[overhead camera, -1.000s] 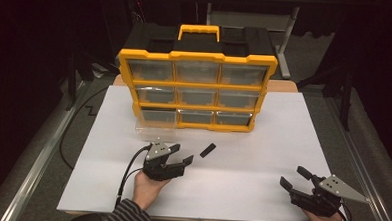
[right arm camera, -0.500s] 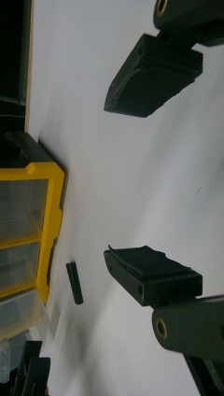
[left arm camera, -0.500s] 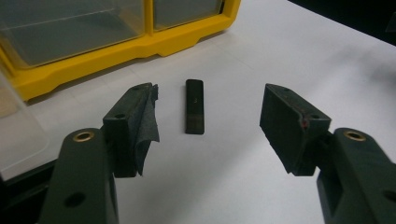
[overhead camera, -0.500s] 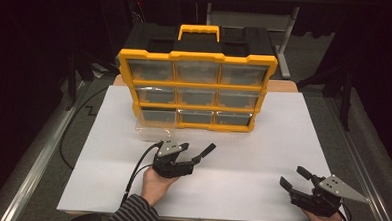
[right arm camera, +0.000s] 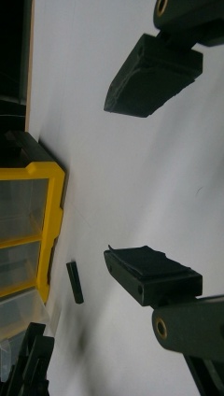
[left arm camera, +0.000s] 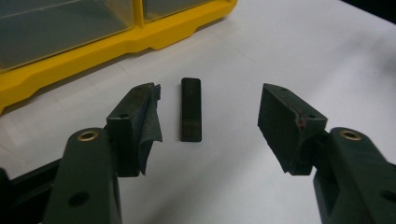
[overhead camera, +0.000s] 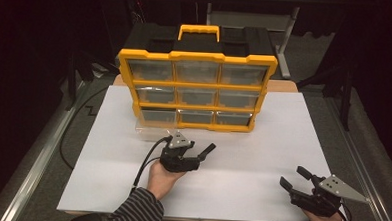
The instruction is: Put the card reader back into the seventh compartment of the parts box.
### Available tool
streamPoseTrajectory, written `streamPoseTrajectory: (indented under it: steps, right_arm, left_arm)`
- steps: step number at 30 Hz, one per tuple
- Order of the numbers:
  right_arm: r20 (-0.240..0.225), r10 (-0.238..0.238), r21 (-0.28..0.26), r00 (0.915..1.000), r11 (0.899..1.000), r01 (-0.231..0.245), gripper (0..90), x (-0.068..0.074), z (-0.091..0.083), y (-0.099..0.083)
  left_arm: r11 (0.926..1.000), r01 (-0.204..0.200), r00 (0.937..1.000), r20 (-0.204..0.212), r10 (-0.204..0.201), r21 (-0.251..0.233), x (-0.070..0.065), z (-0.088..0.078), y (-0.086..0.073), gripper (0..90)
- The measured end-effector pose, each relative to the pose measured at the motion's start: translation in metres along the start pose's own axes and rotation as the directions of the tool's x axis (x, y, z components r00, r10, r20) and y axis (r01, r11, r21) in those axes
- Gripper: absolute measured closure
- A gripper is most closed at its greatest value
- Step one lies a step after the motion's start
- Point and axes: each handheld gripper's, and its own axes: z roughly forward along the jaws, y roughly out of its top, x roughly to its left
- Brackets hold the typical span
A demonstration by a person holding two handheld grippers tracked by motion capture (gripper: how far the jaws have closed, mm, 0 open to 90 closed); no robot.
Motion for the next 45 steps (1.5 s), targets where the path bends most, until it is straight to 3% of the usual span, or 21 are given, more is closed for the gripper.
streamPoseTrajectory:
  steps: [8, 15, 20, 28, 29, 30, 37, 43, 44, 45]
  right_arm:
    - [-0.002, -0.002, 0.000, 1.0000, 1.000, 0.002, 25.0, 0.000, 0.000, 0.000]
    - [-0.002, -0.001, 0.001, 1.0000, 1.000, 0.001, 25.0, 0.000, 0.000, 0.000]
    - [-0.001, 0.000, 0.000, 1.0000, 1.000, 0.000, 25.0, 0.000, 0.000, 0.000]
    - [-0.001, -0.001, 0.000, 1.0000, 1.000, 0.001, 25.0, 0.000, 0.000, 0.000]
    - [-0.001, -0.001, 0.001, 1.0000, 1.000, 0.001, 25.0, 0.000, 0.000, 0.000]
    - [-0.001, 0.000, 0.001, 1.0000, 1.000, 0.000, 25.0, 0.000, 0.000, 0.000]
    - [0.000, 0.000, -0.003, 1.0000, 1.000, 0.000, 24.9, 0.000, 0.000, 0.000]
    - [-0.001, 0.001, -0.005, 1.0000, 1.000, -0.001, 24.9, 0.000, 0.000, 0.000]
    - [0.000, 0.001, -0.004, 1.0000, 1.000, -0.001, 24.8, 0.000, 0.000, 0.000]
    - [0.000, 0.002, -0.003, 1.0000, 1.000, -0.002, 24.9, 0.000, 0.000, 0.000]
  left_arm:
    - [0.9961, -0.011, 0.9999, -0.004, 0.012, 0.087, 0.001, 0.008, 0.016, 41.8]
    - [0.9818, -0.022, 0.9995, -0.019, 0.026, 0.189, 0.003, 0.018, 0.031, 43.9]
    - [0.9750, -0.019, 0.9995, -0.022, 0.025, 0.221, 0.006, 0.026, 0.036, 44.1]
    - [0.9538, -0.021, 0.9995, -0.017, 0.028, 0.300, 0.008, 0.040, 0.044, 44.2]
    - [0.9478, -0.020, 0.9995, -0.016, 0.027, 0.318, 0.008, 0.043, 0.045, 44.4]
    - [0.9489, -0.013, 0.9996, -0.020, 0.020, 0.315, 0.008, 0.045, 0.045, 44.6]
    - [0.9339, -0.014, 0.9996, -0.017, 0.022, 0.357, 0.008, 0.057, 0.049, 45.1]
    - [0.9162, -0.004, 0.9994, -0.029, 0.017, 0.401, 0.009, 0.066, 0.046, 48.2]
    - [0.9090, -0.003, 0.9992, -0.034, 0.019, 0.417, 0.008, 0.066, 0.046, 48.9]
    - [0.9107, -0.001, 0.9990, -0.039, 0.019, 0.413, 0.009, 0.068, 0.045, 49.8]
